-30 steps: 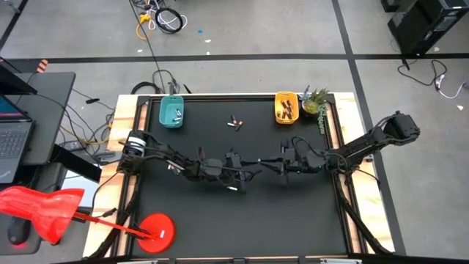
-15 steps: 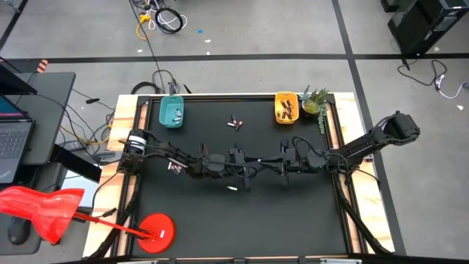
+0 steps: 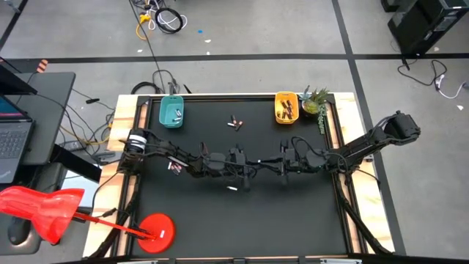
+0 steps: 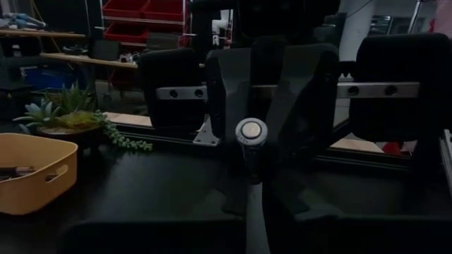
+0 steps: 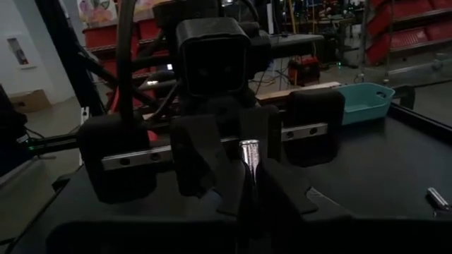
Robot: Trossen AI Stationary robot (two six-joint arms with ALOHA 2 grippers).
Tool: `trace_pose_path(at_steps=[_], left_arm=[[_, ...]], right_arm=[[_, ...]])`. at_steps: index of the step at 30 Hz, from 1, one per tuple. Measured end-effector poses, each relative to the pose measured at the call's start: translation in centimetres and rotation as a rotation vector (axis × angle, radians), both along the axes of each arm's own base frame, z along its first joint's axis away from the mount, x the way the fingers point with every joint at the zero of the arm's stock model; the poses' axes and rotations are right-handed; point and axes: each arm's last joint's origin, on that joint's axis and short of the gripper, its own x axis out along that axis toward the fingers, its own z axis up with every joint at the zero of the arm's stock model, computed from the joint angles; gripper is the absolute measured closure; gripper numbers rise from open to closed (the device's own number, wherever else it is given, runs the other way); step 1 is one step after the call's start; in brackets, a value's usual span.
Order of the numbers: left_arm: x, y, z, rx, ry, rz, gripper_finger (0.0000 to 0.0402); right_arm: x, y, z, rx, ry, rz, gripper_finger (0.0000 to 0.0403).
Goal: Sort batteries
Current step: Put the silver battery into the blue bin
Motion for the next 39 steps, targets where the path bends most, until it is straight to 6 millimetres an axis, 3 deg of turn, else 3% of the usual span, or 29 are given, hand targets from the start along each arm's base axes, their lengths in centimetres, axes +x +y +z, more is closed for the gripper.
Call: trace_pose_path(at_steps=[6,11,14,19,27,33,39], left_arm=[[-0.1,0.6,0.2,-0.009,0.009,0.03,0.0381],[-2.3,1.7,1.9,-0.013,-0.003,0.14,0.0383],[-4.8,3.2,2.7,-0.019,-0.003,0.22,0.0383],[-10.5,6.4,2.2,-0.064,0.037,0.383,0.0383],[-20.4,11.3,-1.4,-0.325,0.056,0.691,0.0383],[-23.5,13.4,-2.8,-0.397,0.191,0.909,0.0383],[-24.7,15.0,-2.8,-0.436,0.18,0.996,0.0383]], right_arm=[[0.0,-0.2,0.0,0.005,0.003,-0.065,0.0306],[-0.1,-0.3,-0.2,-0.009,0.023,-0.116,0.0278],[-0.1,-0.3,-0.4,-0.014,0.034,-0.117,0.0276],[-0.5,-0.3,-0.9,-0.021,0.058,-0.157,0.028],[-1.7,0.6,-2.1,-0.05,0.093,-0.222,0.0281],[-2.0,0.7,-2.3,-0.074,0.095,-0.258,0.0281],[-2.0,0.8,-2.3,-0.091,0.096,-0.254,0.0281]])
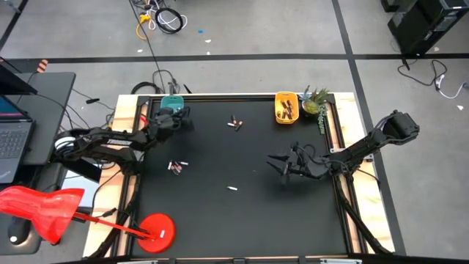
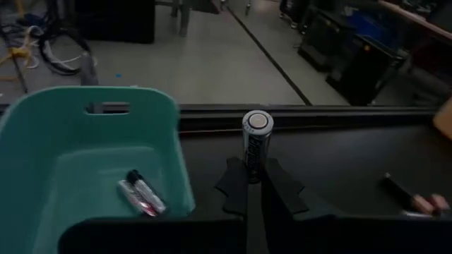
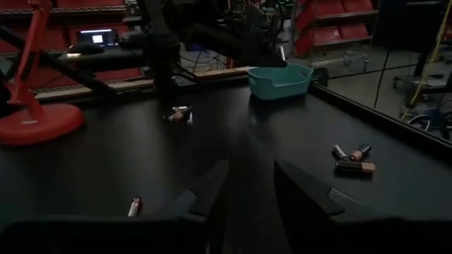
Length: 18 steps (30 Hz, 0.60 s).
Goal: Sort batteries
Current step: Put the silver battery into the blue bin
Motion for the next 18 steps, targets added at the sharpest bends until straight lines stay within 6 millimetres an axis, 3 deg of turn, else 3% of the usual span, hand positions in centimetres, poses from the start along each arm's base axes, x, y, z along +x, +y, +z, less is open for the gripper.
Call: trace_pose_path(at_steps=[13,18], left_arm=[[-1.4,1.2,-0.7,-0.042,0.084,0.106,0.0383],[-1.7,1.4,-0.8,-0.04,0.102,0.15,0.0366]], right_arm=[[-0.1,0.5,-0.1,0.002,0.006,0.025,0.0281],[-0.1,0.5,-0.1,0.019,0.001,0.023,0.0281]])
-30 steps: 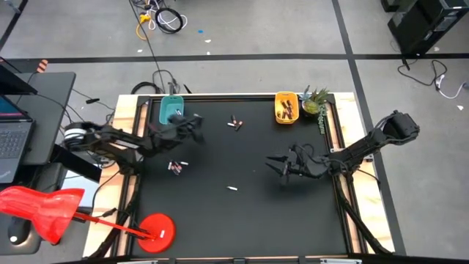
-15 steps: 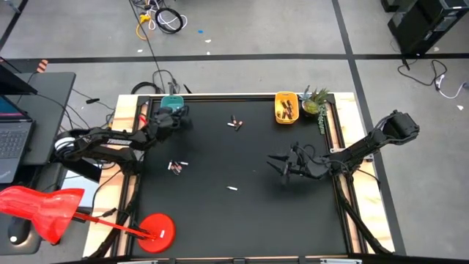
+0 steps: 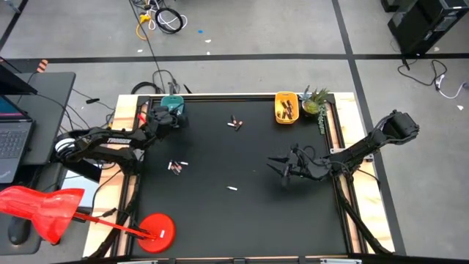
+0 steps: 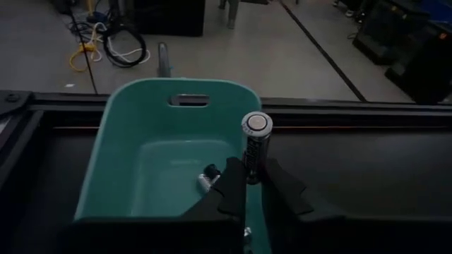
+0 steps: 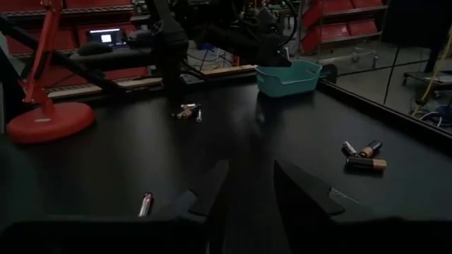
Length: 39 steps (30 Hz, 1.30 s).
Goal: Sort batteries
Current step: Put the silver battery into the blue bin
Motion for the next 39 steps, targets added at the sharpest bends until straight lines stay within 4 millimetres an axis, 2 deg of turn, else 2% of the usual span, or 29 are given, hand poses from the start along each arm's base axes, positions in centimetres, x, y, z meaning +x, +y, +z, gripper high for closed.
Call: trace_pose_path(at_steps=[9,15,19,25,31,35,39], left_arm=[[0.0,0.0,0.0,0.002,0.0,0.003,0.03],[0.0,0.0,0.1,0.014,0.005,0.006,0.029],[1.0,-0.4,0.8,0.066,-0.006,-0.141,0.029],[3.7,-1.9,2.8,0.155,-0.045,-0.431,0.0289],[7.8,-3.8,4.5,0.103,0.138,-0.637,0.0289],[10.3,-4.0,5.3,0.072,0.198,-0.709,0.0289],[12.8,-3.8,5.6,-0.01,0.151,-0.829,0.0289]], right_arm=[[0.0,0.0,0.0,0.001,0.0,0.0,0.0281],[0.0,0.0,0.0,0.0,0.001,0.0,0.0281],[0.0,0.0,0.0,-0.002,0.002,0.0,0.0281],[0.2,-0.9,0.0,-0.047,0.018,-0.04,0.0281],[0.8,-2.5,-0.1,-0.049,0.033,-0.008,0.0281],[1.0,-3.6,-0.1,-0.049,0.042,0.036,0.0281],[1.1,-4.4,-0.1,-0.074,0.054,0.02,0.0281]])
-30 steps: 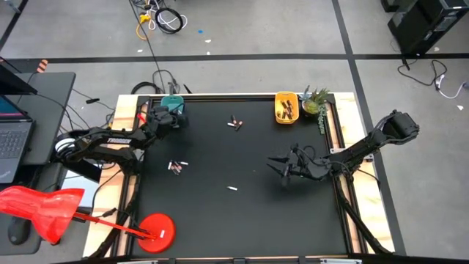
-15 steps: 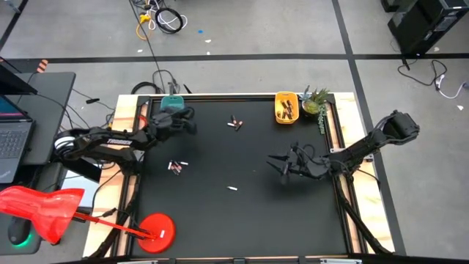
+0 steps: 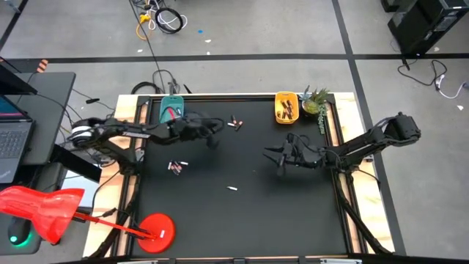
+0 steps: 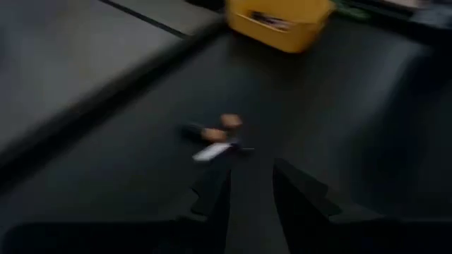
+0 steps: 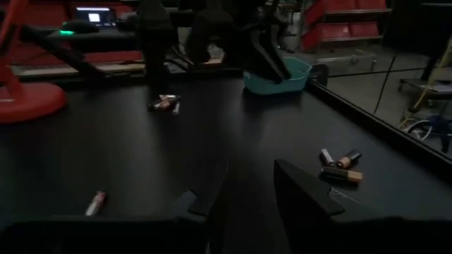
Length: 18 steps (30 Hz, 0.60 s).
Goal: Sort batteries
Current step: Put the silver battery into the blue bin
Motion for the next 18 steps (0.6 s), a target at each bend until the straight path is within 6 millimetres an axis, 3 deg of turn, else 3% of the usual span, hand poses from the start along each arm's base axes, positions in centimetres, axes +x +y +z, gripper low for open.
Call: trace_pose_path(at_steps=[4,10,14,18], left_arm=[[2.4,-1.7,-0.7,-0.098,0.018,-0.227,0.029],[4.0,-8.7,-2.2,-0.086,0.089,-0.572,0.0297],[4.1,-12.1,-2.8,-0.044,0.108,-0.621,0.0297],[3.9,-14.2,-2.7,0.037,0.104,-0.577,0.0297]], right_arm=[[0.0,-0.3,-0.3,-0.006,0.038,0.011,0.0281],[-0.7,-0.2,-1.6,-0.034,0.136,0.023,0.0281],[-1.1,-0.7,-2.0,-0.035,0.146,0.005,0.0281],[-1.0,-0.8,-1.8,-0.031,0.115,-0.002,0.0281]])
